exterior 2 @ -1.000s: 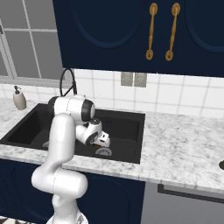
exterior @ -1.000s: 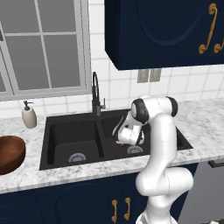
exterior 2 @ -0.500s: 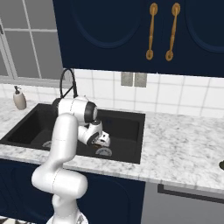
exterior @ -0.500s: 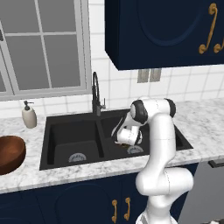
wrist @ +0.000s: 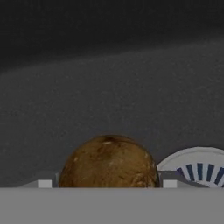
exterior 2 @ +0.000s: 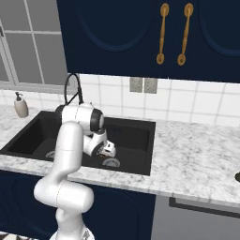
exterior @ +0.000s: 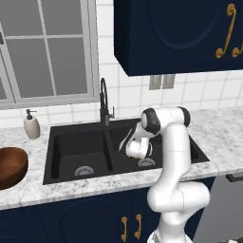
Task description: Pick the mushroom from the sink and place it in the bowl. Then pick the bowl and place it in the microwave. Then close the microwave door and press the start button.
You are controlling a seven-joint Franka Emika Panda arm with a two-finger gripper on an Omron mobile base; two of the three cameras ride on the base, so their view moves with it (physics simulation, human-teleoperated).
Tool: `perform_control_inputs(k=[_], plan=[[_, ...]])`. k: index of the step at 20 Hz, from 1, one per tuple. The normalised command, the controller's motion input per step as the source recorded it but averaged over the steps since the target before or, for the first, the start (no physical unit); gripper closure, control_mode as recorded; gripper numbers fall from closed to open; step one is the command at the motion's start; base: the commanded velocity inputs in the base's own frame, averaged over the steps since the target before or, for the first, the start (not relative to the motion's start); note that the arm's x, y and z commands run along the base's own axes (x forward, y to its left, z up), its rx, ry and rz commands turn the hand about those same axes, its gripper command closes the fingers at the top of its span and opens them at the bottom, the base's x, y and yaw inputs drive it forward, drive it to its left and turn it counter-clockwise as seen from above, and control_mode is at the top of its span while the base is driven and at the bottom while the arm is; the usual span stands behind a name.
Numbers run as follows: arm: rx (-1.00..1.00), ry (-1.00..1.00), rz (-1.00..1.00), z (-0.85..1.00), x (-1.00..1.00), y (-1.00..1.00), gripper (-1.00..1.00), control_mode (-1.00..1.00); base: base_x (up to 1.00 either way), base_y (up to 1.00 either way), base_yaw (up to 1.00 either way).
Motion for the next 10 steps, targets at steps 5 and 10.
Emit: perform_control_inputs(k=[5,10], plan=[[0.00,-0.10,0.00,0.97,-0.55,-0.15,1.00,-1.00,0.00,0.00,0.00],[0.00,-0.04,0.00,1.00,-0.73,-0.26,1.00,-1.00,0.00,0.00,0.00]])
